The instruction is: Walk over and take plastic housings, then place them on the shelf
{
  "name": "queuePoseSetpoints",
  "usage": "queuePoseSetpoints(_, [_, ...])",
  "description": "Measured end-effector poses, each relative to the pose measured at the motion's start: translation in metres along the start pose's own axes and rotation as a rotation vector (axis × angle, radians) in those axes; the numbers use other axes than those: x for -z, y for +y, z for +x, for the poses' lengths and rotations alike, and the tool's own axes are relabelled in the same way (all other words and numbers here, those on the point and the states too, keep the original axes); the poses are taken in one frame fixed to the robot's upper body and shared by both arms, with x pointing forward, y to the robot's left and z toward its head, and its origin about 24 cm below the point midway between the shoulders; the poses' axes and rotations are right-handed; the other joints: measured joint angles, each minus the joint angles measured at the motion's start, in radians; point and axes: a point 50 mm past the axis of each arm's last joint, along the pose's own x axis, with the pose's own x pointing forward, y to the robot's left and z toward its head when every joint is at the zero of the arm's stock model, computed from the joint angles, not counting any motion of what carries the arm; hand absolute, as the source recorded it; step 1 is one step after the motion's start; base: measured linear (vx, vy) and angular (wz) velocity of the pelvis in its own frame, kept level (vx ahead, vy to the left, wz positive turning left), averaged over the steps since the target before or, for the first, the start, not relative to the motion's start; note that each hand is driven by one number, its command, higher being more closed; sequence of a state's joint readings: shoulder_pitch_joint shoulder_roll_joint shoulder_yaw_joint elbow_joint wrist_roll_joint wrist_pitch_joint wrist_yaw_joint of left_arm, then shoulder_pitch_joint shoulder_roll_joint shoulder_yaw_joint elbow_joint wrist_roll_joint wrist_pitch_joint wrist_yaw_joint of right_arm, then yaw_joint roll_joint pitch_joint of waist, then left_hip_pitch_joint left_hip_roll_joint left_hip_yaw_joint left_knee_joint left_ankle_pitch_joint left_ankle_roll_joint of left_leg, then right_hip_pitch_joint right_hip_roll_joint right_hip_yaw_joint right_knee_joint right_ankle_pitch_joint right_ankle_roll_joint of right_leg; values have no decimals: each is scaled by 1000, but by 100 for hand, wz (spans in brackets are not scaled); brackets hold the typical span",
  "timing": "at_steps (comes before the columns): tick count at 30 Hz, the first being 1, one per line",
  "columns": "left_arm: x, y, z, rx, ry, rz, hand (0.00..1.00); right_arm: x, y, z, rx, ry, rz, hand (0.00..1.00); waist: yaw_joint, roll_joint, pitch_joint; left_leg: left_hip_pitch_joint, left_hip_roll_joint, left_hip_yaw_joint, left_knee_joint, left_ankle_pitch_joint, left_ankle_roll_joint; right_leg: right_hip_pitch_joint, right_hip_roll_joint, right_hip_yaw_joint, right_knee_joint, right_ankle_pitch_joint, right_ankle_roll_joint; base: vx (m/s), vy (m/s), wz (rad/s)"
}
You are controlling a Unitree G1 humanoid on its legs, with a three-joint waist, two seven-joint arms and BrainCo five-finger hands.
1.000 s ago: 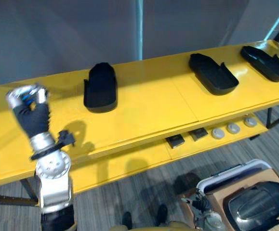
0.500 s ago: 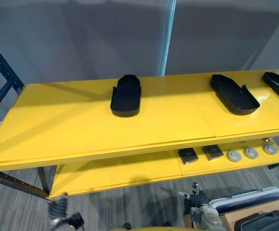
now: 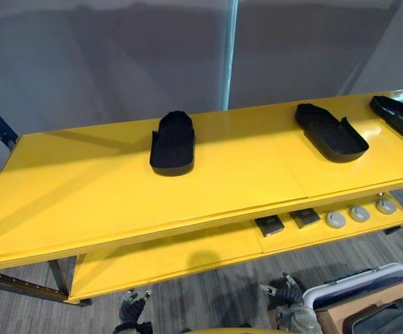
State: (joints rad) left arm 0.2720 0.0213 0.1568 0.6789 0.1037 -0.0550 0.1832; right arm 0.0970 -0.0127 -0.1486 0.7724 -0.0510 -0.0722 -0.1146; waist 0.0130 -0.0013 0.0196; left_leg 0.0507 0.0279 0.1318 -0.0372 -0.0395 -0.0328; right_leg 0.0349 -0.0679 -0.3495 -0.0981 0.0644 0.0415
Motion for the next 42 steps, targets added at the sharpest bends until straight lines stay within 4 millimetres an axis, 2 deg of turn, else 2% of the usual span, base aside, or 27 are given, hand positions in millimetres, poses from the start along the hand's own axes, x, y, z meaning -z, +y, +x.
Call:
queuePoseSetpoints(4, [-8,0,3,-9,-27,29,0,-3,-4,1,9,-11,-13,0,0,-3,19,-1,-1,-1,7,-1,-1,1,0,3,0,0,0,-7,3,-2])
queuePoseSetpoints(6, [-8,0,3,-11,-27,28,0,-8,-6,3,22,-25,-34,0,3,-5,41,-16,-7,-8,59,-22,-1,-6,-4,27,13,1,0,-26,24,-25])
queuePoseSetpoints(8, [-7,-3,2,-9,-22,20,0,-19,-8,8,26,-59,-64,0,3,1,56,-69,-17,-128,164,-66,-4,-49,-8,79,49,1,-1,-52,0,-59])
queuePoseSetpoints(10, [-6,-7,1,-1,-18,9,0,-29,-10,10,31,-93,-69,0,2,15,68,-77,-12,-140,201,-105,-3,-82,-4,123,89,1,0,-62,11,-71])
queuePoseSetpoints(13, [-14,-12,3,10,-44,3,0,-40,-10,8,34,-148,-65,0,1,12,82,-91,-7,-85,273,-148,9,-126,-6,194,146,2,4,-147,96,-75])
queuePoseSetpoints(15, [-23,-15,5,11,-80,-6,0,-49,-7,5,28,-198,-81,0,-3,7,93,-130,-1,-11,369,-203,26,-190,6,280,194,4,16,-254,137,-110])
queuePoseSetpoints(17, [-26,-15,6,-1,-92,-10,0,-63,-4,6,26,-244,-92,0,0,3,104,-168,29,98,438,-250,38,-248,17,325,207,2,25,-304,138,-156])
queuePoseSetpoints(19, [-25,-17,5,2,-89,-16,0,-65,-3,5,25,-256,-106,0,2,9,115,-180,46,195,431,-248,63,-277,-14,253,224,4,7,-267,110,-144])
queuePoseSetpoints(20, [-25,-17,5,1,-86,-20,0,-65,-3,5,24,-254,-118,0,1,1,114,-173,55,256,422,-240,78,-308,-43,169,320,-7,-2,-187,115,-134])
queuePoseSetpoints(21, [-24,-16,5,-5,-81,-24,0,-64,-4,5,24,-250,-120,0,2,10,120,-156,68,307,407,-237,79,-307,-63,96,418,-53,-26,-142,118,-135])
queuePoseSetpoints(22, [-23,-15,5,-5,-77,-23,0,-63,-4,5,24,-247,-122,0,3,12,120,-139,72,326,399,-235,76,-296,-71,69,453,-82,-27,-65,99,-123])
queuePoseSetpoints(24, [-18,-13,6,-10,-56,-16,0,-56,-4,6,16,-219,-138,0,1,19,119,-126,102,399,383,-220,66,-226,-77,6,506,-188,-24,-40,38,-102])
queuePoseSetpoints(25, [-17,-12,7,-10,-49,-10,0,-53,-4,7,13,-207,-145,0,0,20,118,-127,112,417,382,-218,62,-206,-78,-19,501,-203,-21,-76,-49,-98])
queuePoseSetpoints(27, [-8,-7,8,-14,-8,13,0,-50,-4,14,4,-169,-187,0,4,16,114,-136,126,481,363,-201,35,-142,-101,-142,385,-220,-9,-48,-79,-107])
queuePoseSetpoints(28, [-7,-7,9,-12,1,17,0,-53,-7,17,9,-166,-197,0,-4,18,115,-144,133,481,366,-192,30,-144,-95,-163,367,-207,-11,27,-150,-81])
queuePoseSetpoints(30, [-7,-13,9,3,5,12,0,-50,-19,21,32,-135,-229,0,-2,43,122,-145,127,375,336,-160,15,-144,-63,-138,298,-168,-16,73,-206,-62])
queuePoseSetpoints(32, [-3,-13,7,3,17,6,0,-53,-22,23,40,-138,-240,0,2,64,122,-127,145,393,309,-152,2,-147,-24,-96,256,-148,-20,64,-161,-78])
queuePoseSetpoints(34, [-2,-12,7,2,21,9,0,-53,-21,22,38,-137,-237,0,2,68,121,-114,178,402,325,-154,-14,-144,10,-59,234,-155,-37,84,-187,-75])
queuePoseSetpoints(36, [-4,-13,8,7,16,7,0,-52,-19,22,39,-134,-228,0,0,68,125,-128,245,396,444,-173,-43,-131,49,-23,231,-164,-53,129,-212,-71])
queuePoseSetpoints(38, [-5,-14,8,8,13,-2,0,-50,-19,21,51,-130,-214,0,0,67,128,-163,279,356,578,-171,-38,-98,74,18,217,-150,-74,188,-175,-62])
queuePoseSetpoints(39, [-6,-14,8,9,12,-10,0,-49,-19,21,54,-129,-205,0,2,65,132,-203,277,284,639,-180,-38,-82,82,43,204,-146,-82,228,-103,-71])
queuePoseSetpoints(40, [-7,-16,8,14,9,-15,0,-50,-19,21,59,-131,-192,0,2,57,139,-217,236,191,627,-198,-46,-72,78,70,195,-144,-84,205,-14,-89])
queuePoseSetpoints(42, [-11,-22,9,41,2,-19,0,-55,-23,23,88,-140,-137,0,2,57,154,-237,119,38,512,-212,-59,-58,58,151,191,-143,-85,187,71,-101])
